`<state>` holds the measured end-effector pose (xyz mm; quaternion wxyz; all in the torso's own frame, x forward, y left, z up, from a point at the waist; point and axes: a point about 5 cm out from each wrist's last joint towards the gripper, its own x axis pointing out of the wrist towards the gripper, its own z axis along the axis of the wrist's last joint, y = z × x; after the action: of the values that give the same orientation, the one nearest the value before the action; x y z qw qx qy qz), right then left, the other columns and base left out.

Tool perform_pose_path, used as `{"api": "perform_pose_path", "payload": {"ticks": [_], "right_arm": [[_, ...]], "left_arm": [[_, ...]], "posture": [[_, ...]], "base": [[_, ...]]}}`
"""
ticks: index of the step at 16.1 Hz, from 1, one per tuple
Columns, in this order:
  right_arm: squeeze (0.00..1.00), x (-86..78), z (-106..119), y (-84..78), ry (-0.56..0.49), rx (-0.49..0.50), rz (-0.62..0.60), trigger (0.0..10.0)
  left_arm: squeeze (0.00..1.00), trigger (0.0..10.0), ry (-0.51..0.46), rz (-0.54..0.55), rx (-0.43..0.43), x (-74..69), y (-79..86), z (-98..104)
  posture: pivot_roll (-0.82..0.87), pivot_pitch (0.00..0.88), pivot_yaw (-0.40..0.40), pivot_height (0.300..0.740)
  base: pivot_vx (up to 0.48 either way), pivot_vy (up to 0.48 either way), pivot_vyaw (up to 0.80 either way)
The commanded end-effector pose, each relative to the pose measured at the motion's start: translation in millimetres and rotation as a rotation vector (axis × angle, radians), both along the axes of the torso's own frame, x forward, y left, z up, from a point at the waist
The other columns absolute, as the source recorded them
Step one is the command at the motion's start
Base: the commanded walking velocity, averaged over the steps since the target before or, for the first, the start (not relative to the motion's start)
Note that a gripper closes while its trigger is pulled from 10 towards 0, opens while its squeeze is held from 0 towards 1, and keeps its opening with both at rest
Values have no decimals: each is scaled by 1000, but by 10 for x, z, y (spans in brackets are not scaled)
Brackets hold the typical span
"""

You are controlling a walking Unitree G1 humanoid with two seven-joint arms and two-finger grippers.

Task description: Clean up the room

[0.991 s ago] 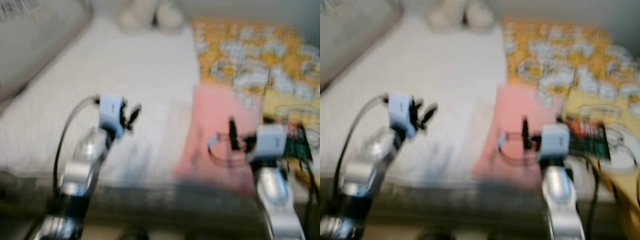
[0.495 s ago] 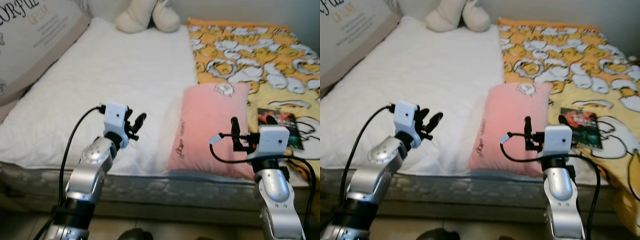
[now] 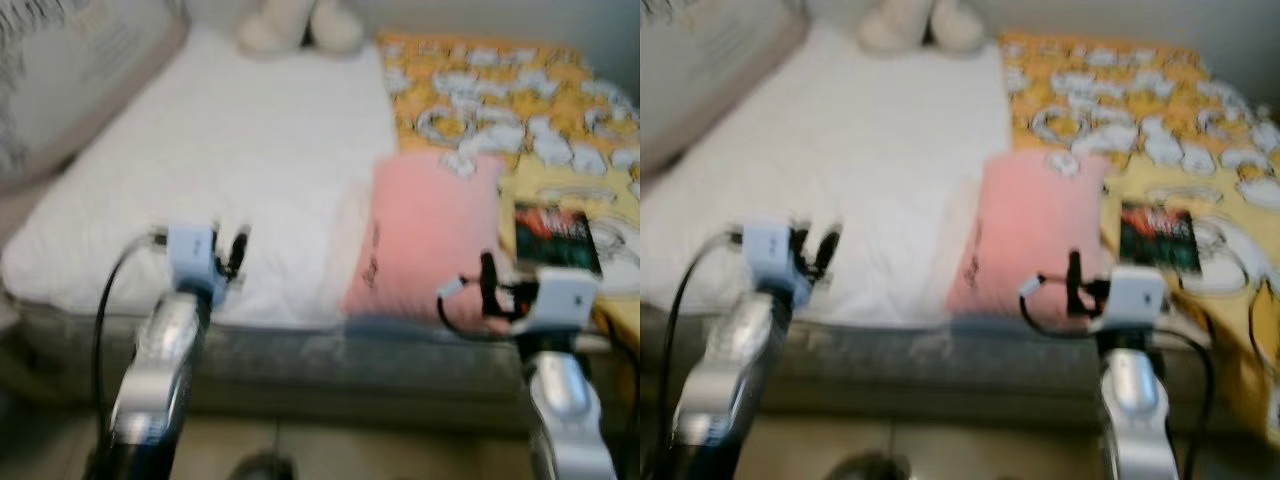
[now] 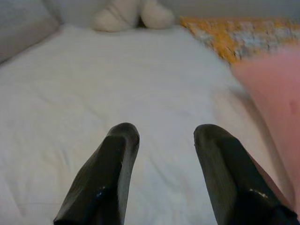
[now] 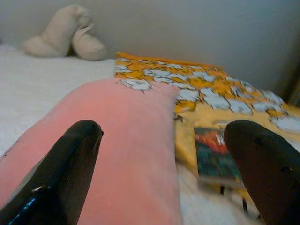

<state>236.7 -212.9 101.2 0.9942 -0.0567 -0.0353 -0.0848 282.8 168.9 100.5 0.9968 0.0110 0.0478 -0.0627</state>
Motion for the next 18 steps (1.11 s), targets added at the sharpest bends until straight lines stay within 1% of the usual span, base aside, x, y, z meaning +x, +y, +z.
{"api": "perform_pose_path", "payload": {"ticks": [1,2,3,4,5,6,7,8,9,10,12,14,16,17,18], "right_arm": [[0,-33,-52,12,3,39,2,10000],[0,-48,-76,3,4,61,-10,10000],[0,-56,-104,-12,11,78,-20,10000],[0,-49,-107,-12,8,83,-15,10000],[0,-41,-102,-9,3,87,-9,10000],[0,-19,-100,33,-11,120,23,10000],[0,-19,-98,39,-13,124,27,10000],[0,-18,-106,60,-16,148,43,10000],[0,-13,-128,88,-9,175,60,10000],[0,-2,-144,138,-1,191,84,10000],[0,33,-153,231,6,205,135,10000],[0,59,-139,237,1,206,142,10000],[0,79,-124,229,-5,203,143,10000],[0,86,-115,229,-8,199,144,10000],[0,96,-91,252,-16,169,160,10000]], "left_arm": [[0,10000,8,-15,36,-1,-54,7],[0,10000,13,-16,43,-27,-43,-11],[125,10000,1,-8,43,-40,-14,-1],[1000,10000,-26,-11,20,-45,7,39],[1000,10000,-41,-15,23,-45,8,62],[1000,10000,-63,46,25,-46,81,100],[1000,10000,-66,59,22,-50,98,103],[1000,10000,-55,107,12,-84,164,80],[1000,10000,-31,127,11,-127,197,25],[1000,10000,-13,115,9,-151,178,-14],[1000,10000,-33,88,7,-124,119,21],[1000,10000,-35,90,8,-76,117,36],[1000,10000,-33,63,26,-54,85,40],[1000,10000,-30,48,14,-45,50,38],[1000,10000,-32,31,18,-30,0,37]], "posture": [[-68,13,16,731],[-67,10,16,731],[-64,4,16,731],[-62,0,16,731],[-60,0,14,731],[-56,0,14,731],[-56,0,14,731],[-53,0,16,731],[-48,0,15,731],[-47,0,15,731],[-44,0,13,731],[-45,0,13,731],[-53,0,17,731],[-55,0,18,731],[-64,0,22,731]], "base": [[0,0,0],[0,0,0],[0,0,0],[0,0,0],[0,0,0],[0,0,0],[0,0,0],[0,0,0],[0,0,0],[0,0,0],[0,0,0],[0,0,0],[0,-480,0],[0,-480,0],[0,-480,0]]}}
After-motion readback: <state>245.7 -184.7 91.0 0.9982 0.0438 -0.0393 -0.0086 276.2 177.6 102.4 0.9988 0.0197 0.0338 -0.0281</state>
